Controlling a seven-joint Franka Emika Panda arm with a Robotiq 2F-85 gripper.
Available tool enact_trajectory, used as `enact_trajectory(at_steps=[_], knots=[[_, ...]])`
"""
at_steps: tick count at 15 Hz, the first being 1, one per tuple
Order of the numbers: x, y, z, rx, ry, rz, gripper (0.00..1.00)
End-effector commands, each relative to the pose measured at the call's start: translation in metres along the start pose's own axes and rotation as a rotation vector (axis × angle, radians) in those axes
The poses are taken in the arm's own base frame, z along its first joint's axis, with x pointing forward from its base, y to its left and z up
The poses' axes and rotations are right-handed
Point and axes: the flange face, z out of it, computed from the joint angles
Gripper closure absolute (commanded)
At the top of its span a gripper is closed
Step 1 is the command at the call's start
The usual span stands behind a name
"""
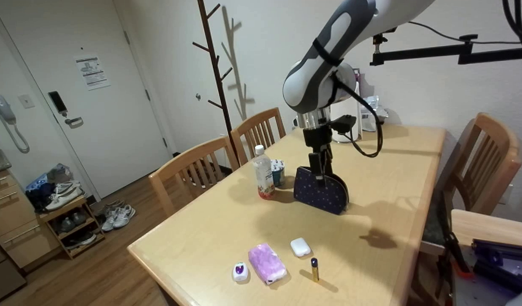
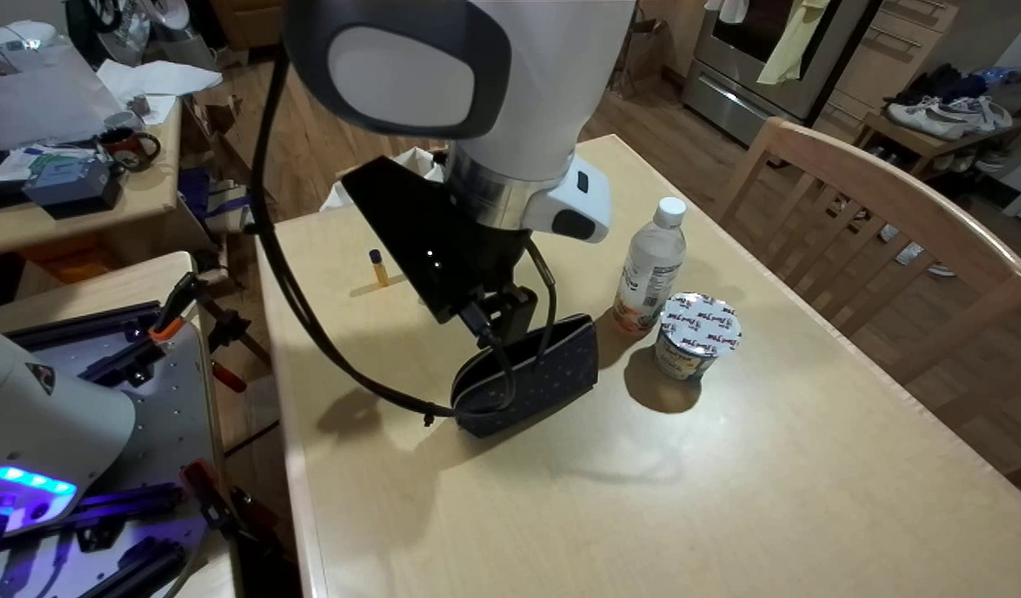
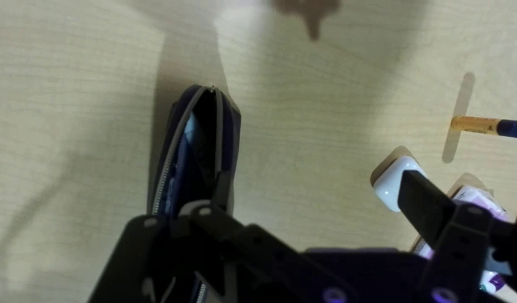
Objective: Pick up the small bag from the table and put it in the bag on the chair.
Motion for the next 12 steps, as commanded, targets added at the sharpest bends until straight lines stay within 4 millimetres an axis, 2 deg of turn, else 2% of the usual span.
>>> enact_trajectory(at_steps=[1, 8, 12], knots=[[-0.006, 0.007, -0.013, -0.034, 0.0, 0.036, 0.0], [0.0, 0.022, -0.014, -0.001, 0.043, -0.01, 0.0], [-0.001, 0.036, -0.007, 0.05, 0.068, -0.024, 0.0]])
